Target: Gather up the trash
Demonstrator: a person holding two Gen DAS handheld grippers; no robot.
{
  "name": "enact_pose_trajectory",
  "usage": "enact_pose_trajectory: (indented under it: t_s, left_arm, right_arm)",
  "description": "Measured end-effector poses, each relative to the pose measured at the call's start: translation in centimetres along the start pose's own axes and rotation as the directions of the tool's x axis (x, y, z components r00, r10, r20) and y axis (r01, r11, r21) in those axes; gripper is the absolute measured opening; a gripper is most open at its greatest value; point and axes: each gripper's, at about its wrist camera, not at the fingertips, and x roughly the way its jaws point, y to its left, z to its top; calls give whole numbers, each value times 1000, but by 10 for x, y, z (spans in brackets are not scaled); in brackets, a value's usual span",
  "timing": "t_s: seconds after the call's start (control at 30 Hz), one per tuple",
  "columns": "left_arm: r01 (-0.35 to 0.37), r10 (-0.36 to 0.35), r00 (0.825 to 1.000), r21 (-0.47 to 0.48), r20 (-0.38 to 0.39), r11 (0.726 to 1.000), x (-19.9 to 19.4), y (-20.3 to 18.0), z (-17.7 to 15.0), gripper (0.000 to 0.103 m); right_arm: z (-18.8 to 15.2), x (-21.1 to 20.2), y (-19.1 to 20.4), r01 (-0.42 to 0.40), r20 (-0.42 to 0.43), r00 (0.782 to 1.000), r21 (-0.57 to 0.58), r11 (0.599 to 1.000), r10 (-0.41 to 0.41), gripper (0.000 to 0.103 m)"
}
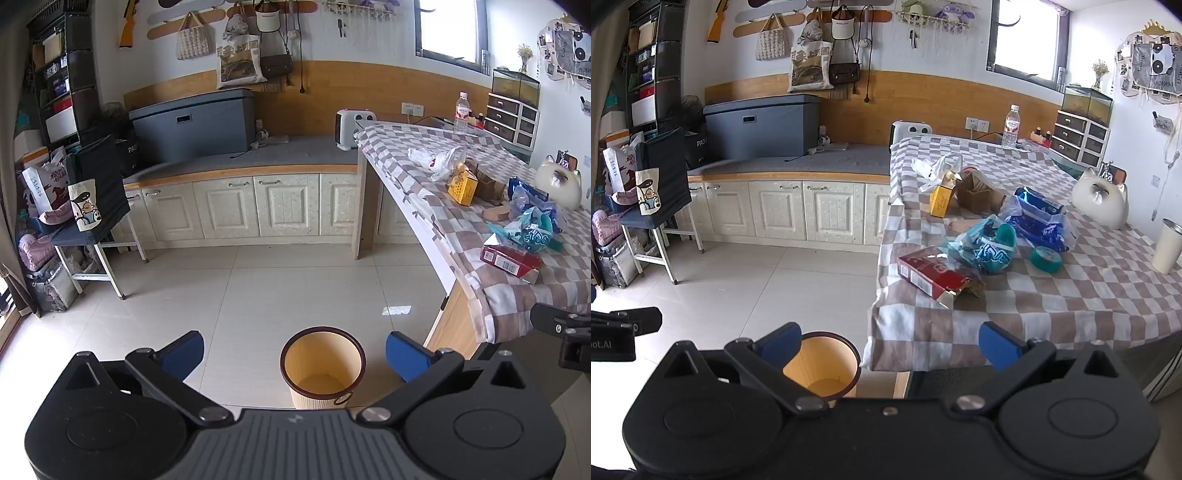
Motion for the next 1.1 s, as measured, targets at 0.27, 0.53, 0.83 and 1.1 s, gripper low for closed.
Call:
enact_pose_trajectory:
  t_s: [0.27, 0.53, 0.83, 1.1]
  left_arm:
    - [1, -1, 1000, -1, -4, 1000, 0, 0, 0, 103]
    - [3, -3, 1000, -2, -5, 1000, 0, 0, 0, 103]
    - [2, -2, 1000, -1, -5, 1000, 0, 0, 0, 103]
    - [3, -3, 1000, -2, -6, 1000, 0, 0, 0, 103]
  right_arm:
    - [0, -1, 0, 1, 2, 1000, -1, 1000, -1, 103]
    - [1, -1, 0, -1, 2, 1000, 1, 1000, 1, 103]
    - [2, -2, 0, 0, 2, 1000, 0, 1000, 0, 103]
    - [2, -2, 0, 1, 1, 1000, 0, 1000, -1, 103]
